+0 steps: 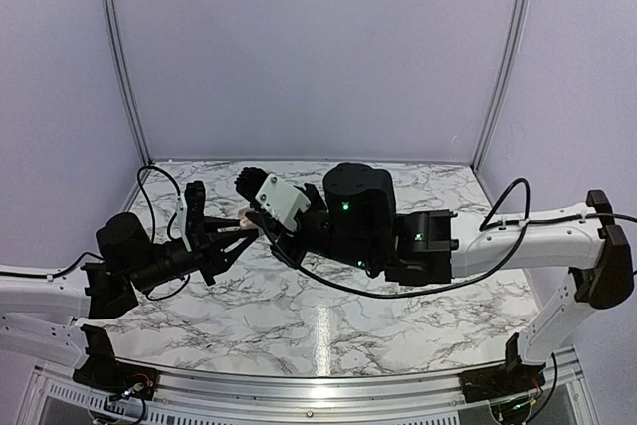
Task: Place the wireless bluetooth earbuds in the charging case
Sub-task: Insert the left earbud into the left side groove of the charging case.
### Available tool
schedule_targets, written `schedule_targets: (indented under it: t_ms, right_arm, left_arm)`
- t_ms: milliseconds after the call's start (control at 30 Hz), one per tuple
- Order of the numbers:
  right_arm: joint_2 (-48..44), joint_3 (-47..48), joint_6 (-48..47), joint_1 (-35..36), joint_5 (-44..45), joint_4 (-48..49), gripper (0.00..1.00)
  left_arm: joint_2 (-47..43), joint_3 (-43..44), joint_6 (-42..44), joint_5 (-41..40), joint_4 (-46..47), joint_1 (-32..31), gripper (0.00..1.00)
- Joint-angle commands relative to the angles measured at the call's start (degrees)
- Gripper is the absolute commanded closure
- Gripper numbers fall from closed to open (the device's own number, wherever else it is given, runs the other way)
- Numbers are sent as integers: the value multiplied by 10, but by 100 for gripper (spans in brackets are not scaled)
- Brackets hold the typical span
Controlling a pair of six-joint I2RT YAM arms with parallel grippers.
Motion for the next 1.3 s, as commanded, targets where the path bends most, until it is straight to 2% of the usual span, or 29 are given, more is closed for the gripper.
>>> schedule_targets:
  t_ms: [0,300,433,667,800,1000,1267]
  right_arm:
    - [12,1,7,2,-3,-22,94]
    - [-3,-4,-5,2,-48,-35,96]
    - [8,11,0,1,-73,-53,97]
    - [18,11,21,-2,-23,-52,96]
    - [17,11,40,-9,-9,-52,92]
    - [16,14,55,-15,-11,-47,80]
    - [16,18,61,-21,-18,-44,73]
  left_arm:
    - [-17,1,-2,-14,46,0,100]
    - [-20,-5,-6,-12,51,6,100]
    - [-20,-8,19,12,53,6,100]
    - [-31,-6,25,8,53,6,100]
    - [-28,0,15,-6,53,6,100]
    - [-22,3,15,-6,57,6,100]
    - [-10,7,16,1,60,6,100]
